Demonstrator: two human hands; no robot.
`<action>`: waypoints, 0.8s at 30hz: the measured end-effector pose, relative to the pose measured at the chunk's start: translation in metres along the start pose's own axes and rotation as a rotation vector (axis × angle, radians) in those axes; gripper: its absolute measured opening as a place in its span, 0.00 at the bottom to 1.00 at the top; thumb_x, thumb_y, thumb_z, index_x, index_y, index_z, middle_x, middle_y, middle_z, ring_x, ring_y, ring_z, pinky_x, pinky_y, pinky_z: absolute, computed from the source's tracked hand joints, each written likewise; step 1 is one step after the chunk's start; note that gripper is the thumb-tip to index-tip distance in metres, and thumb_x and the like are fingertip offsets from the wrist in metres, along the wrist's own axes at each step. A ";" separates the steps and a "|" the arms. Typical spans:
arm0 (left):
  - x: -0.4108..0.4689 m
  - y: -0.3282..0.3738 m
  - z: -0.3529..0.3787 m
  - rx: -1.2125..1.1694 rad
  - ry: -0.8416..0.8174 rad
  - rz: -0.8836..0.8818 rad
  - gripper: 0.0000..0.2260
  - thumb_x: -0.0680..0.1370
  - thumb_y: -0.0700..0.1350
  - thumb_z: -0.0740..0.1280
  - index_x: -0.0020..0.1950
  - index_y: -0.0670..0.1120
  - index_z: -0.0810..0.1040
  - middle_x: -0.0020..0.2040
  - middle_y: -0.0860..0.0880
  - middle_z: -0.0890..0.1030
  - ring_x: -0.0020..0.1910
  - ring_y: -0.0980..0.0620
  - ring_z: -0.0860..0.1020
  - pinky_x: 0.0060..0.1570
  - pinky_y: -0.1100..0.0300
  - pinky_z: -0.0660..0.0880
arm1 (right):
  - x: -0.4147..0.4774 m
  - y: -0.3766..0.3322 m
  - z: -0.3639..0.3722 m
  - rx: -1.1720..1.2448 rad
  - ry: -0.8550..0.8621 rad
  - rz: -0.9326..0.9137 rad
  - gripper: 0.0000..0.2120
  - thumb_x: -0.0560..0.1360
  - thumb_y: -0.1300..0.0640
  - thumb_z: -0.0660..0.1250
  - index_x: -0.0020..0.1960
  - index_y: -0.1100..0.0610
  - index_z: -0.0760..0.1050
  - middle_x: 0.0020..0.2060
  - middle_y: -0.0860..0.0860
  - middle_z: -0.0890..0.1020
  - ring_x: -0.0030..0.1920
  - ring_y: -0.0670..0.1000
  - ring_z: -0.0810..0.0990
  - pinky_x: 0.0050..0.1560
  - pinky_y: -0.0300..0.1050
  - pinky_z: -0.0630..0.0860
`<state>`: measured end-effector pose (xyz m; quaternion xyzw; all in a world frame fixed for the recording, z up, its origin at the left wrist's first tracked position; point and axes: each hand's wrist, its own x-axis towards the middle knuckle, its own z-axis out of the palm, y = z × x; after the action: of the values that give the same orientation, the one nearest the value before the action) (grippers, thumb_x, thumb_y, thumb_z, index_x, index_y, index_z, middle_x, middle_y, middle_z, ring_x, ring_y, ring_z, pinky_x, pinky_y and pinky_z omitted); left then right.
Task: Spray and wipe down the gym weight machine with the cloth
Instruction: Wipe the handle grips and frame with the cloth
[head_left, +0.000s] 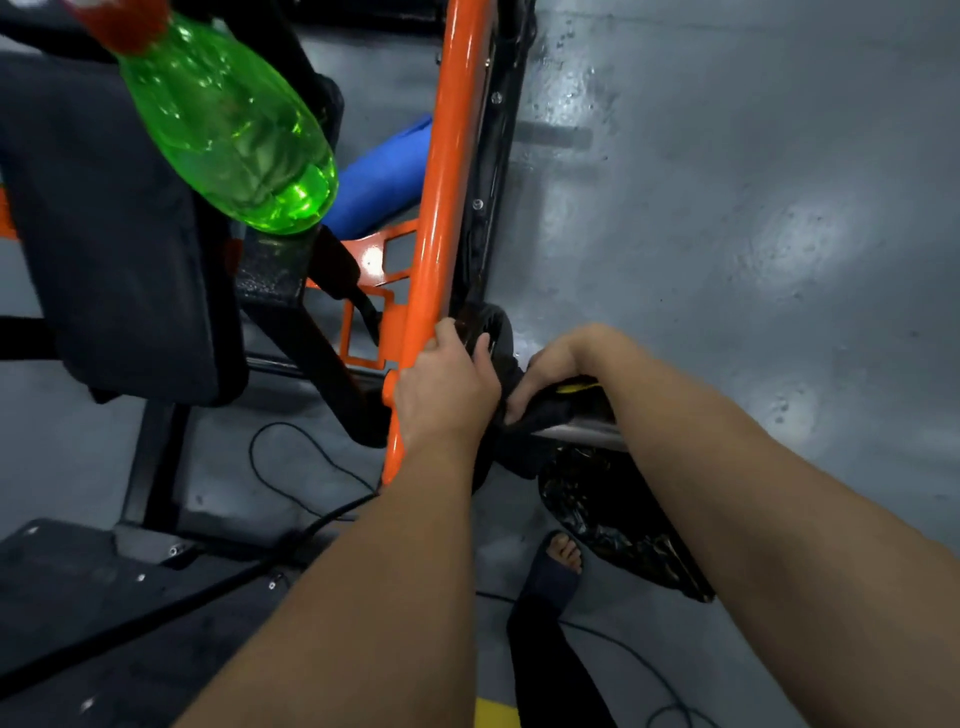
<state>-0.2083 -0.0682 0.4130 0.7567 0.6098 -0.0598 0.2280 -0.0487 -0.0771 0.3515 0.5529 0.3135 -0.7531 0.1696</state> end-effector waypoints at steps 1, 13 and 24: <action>-0.001 0.000 0.000 0.006 0.001 -0.004 0.19 0.85 0.56 0.57 0.70 0.45 0.70 0.58 0.41 0.82 0.55 0.36 0.80 0.50 0.48 0.73 | 0.001 0.002 0.002 0.001 -0.011 -0.018 0.08 0.68 0.46 0.80 0.37 0.50 0.88 0.45 0.52 0.88 0.49 0.54 0.85 0.61 0.49 0.78; -0.004 0.007 -0.004 0.027 0.009 -0.028 0.19 0.85 0.56 0.57 0.70 0.45 0.71 0.55 0.42 0.83 0.52 0.35 0.81 0.49 0.46 0.76 | 0.030 0.007 0.135 -0.737 1.424 0.054 0.19 0.77 0.60 0.61 0.67 0.62 0.72 0.48 0.61 0.79 0.49 0.62 0.77 0.55 0.61 0.74; -0.003 0.004 0.002 0.079 0.060 -0.035 0.19 0.85 0.56 0.58 0.69 0.44 0.71 0.53 0.41 0.82 0.50 0.35 0.82 0.44 0.49 0.72 | -0.007 -0.012 0.054 -0.493 0.621 -0.071 0.25 0.61 0.41 0.77 0.52 0.54 0.78 0.48 0.50 0.84 0.45 0.54 0.83 0.46 0.45 0.78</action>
<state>-0.2048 -0.0728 0.4137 0.7559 0.6265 -0.0650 0.1787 -0.0928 -0.1046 0.3722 0.6859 0.5401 -0.4577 0.1682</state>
